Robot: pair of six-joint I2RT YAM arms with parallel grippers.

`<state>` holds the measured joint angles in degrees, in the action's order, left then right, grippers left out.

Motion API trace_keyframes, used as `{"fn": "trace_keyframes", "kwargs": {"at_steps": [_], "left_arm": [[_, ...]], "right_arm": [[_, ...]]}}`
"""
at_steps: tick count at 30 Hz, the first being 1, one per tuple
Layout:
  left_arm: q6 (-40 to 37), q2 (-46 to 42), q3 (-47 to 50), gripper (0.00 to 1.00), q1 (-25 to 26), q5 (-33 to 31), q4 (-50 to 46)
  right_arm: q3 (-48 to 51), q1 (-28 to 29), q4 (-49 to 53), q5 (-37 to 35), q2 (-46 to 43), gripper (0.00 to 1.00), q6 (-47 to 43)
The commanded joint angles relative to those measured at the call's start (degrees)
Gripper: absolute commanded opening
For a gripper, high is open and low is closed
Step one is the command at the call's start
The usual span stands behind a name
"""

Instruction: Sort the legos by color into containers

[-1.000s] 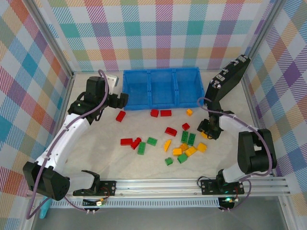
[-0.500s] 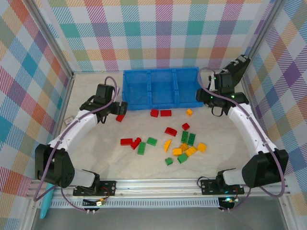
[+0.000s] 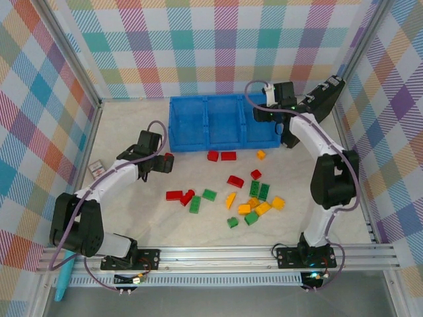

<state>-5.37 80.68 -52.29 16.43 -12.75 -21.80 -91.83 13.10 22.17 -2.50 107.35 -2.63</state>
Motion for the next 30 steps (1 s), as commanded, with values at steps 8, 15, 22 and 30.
{"fn": "trace_keyframes", "kwargs": {"at_steps": [8,15,22,30], "left_arm": [[0.03,7.66,-3.37,1.0,0.29,-1.82,2.13],[-1.31,12.47,-5.51,1.0,0.36,-2.46,2.42],[-3.77,17.79,-9.23,0.97,0.27,-2.5,2.24],[-6.12,23.43,-12.18,0.92,-0.08,-0.53,1.81]], "right_arm": [[-7.59,0.26,0.28,0.62,10.34,0.47,-2.46],[-10.16,0.2,0.76,0.73,14.28,0.55,-2.2],[-12.02,0.33,2.08,4.0,14.46,0.67,-2.07],[-12.56,1.17,3.93,6.26,11.18,0.77,-2.0]]}}
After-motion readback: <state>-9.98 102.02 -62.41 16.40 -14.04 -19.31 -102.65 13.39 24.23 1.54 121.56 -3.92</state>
